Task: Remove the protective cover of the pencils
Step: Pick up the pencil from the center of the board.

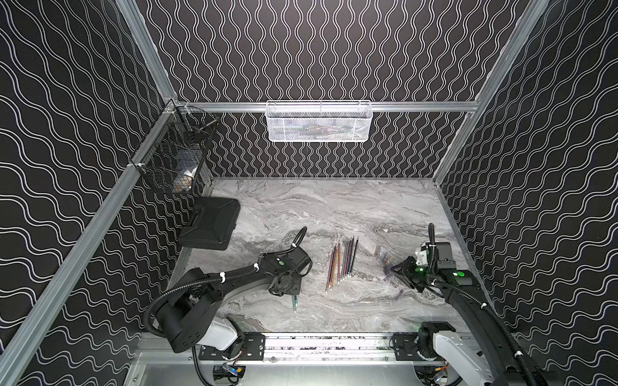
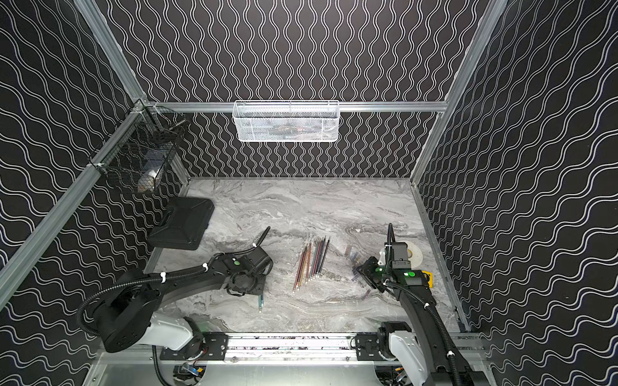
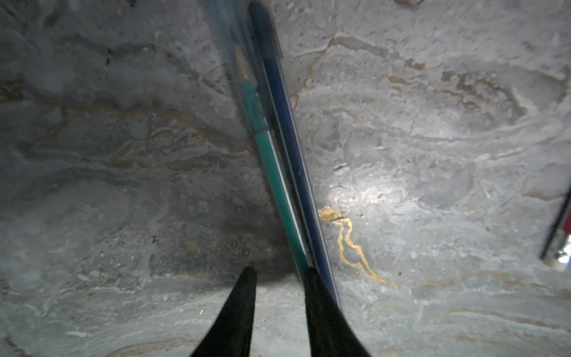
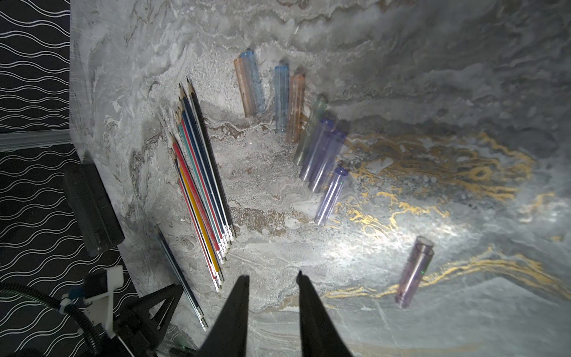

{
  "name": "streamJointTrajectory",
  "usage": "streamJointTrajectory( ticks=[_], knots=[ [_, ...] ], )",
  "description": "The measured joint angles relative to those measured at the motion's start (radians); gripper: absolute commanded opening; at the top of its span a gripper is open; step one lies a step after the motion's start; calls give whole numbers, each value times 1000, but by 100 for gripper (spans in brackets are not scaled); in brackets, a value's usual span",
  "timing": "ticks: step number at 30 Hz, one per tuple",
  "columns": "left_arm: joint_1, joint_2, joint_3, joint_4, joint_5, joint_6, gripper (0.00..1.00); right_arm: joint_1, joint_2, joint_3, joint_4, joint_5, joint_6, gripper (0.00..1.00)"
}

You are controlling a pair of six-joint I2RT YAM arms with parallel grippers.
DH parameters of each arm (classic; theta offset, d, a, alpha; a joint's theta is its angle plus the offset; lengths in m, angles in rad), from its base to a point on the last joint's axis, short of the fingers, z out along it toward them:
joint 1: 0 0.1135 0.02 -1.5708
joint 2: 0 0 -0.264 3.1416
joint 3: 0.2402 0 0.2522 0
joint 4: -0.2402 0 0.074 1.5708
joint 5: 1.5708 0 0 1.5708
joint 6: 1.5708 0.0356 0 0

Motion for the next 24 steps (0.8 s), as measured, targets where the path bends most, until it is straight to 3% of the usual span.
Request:
streamJointTrajectory(
  ticks=[12,19,21,24],
  knots=[
    [0,68,60,-31,-28,0,29,0,-45,-29,-4,-28,-1,28],
    [0,75,20,-4,-23,-16,28,0,-56,-27,-9,-36,-1,28],
    [0,71,10,6,-22,-19,24,0,-57,-25,-9,-37,-2,28],
    [1,67,2,25,-28,-23,4,-1,-57,-25,-10,-41,-5,28]
  ],
)
